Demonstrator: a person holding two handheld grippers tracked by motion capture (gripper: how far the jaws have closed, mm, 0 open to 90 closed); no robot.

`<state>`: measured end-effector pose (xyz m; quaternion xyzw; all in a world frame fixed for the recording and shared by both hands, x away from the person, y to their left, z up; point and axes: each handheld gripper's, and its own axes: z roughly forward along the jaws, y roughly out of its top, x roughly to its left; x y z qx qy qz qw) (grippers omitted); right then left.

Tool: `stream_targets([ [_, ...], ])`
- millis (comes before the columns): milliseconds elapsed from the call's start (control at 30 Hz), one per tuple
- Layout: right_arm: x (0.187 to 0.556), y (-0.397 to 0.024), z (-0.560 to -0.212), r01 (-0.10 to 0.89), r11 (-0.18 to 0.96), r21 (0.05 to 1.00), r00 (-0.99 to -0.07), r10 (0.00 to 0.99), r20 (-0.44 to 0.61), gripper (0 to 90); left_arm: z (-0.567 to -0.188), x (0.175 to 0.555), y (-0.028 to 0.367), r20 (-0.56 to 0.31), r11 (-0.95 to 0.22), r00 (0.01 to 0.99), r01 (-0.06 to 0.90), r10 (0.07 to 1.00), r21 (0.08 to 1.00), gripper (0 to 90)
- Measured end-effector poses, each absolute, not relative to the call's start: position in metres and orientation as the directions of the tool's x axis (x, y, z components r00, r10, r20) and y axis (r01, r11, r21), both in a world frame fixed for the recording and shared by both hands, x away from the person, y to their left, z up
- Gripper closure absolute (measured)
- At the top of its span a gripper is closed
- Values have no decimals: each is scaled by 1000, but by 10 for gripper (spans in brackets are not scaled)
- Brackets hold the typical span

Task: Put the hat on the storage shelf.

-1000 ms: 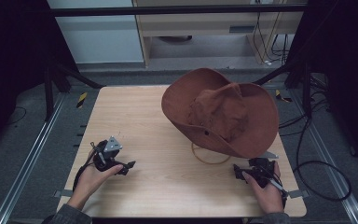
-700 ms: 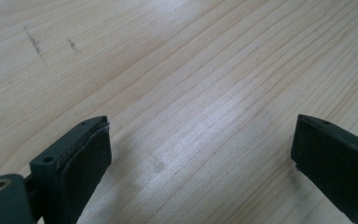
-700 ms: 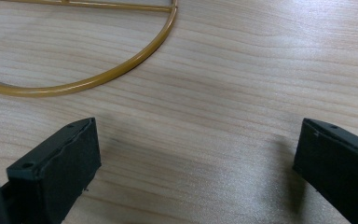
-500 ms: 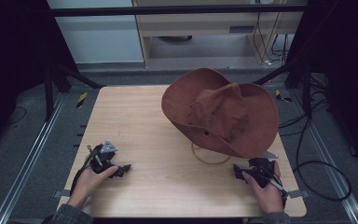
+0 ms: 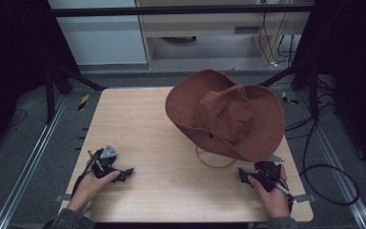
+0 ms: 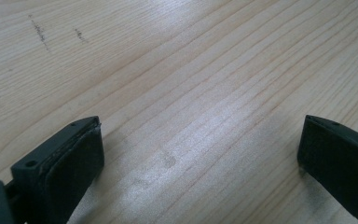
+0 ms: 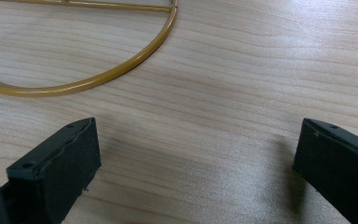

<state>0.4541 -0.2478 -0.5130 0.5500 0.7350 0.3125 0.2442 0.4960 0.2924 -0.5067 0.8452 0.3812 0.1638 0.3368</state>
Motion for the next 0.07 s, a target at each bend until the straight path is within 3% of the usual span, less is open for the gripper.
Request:
stream_targets([
  [67, 454, -248, -513, 656, 199, 728, -275, 961, -15, 5, -507, 496, 292, 20, -482, 655, 534, 755, 695, 0],
])
